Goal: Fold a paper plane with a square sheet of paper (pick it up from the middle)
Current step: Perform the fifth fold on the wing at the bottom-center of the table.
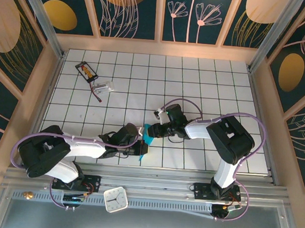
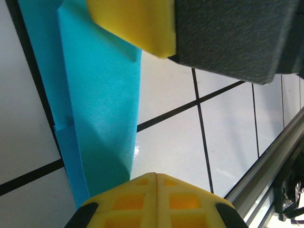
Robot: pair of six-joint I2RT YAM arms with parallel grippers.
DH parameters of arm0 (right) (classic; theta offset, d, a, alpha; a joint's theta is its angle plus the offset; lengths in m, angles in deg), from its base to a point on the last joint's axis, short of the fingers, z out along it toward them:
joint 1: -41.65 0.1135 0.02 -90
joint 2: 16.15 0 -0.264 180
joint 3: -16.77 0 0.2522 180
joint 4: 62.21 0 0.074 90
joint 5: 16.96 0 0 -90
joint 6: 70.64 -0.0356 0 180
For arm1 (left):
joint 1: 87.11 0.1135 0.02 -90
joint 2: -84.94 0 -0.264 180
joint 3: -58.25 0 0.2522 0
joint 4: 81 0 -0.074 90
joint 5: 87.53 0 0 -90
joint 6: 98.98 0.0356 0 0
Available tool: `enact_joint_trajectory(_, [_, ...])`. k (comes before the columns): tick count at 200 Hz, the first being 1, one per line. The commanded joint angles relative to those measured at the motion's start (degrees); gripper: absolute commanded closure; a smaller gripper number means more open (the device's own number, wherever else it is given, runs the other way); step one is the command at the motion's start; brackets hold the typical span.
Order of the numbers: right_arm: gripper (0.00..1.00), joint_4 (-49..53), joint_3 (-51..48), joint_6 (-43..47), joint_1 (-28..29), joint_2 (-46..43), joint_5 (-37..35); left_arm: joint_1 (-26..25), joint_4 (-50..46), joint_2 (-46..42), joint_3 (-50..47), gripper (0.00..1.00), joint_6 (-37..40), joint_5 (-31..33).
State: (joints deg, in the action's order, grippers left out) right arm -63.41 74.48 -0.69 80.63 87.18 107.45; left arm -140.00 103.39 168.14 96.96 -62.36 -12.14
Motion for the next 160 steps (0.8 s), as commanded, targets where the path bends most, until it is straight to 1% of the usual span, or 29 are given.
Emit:
enact_joint_trajectory(1, [0.72,3.67,-0.44,0.21,-0.69,3.58,-5.15,0.31,-1.59,0.63,-0.65,0.96,-0.05,-0.31])
enact_joint_trajectory(122, [0.72,3.45,-0.44,0.09,-0.66,3.81,-5.15,0.30,-0.57,3.34,-0.60,0.96,-0.05,-2.19])
enact_joint_trajectory(160, [0.72,3.54,-0.68,-0.20,-0.67,3.83,-5.46,0.27,-0.57,3.82,-2.30,0.97,-1.63,-2.35])
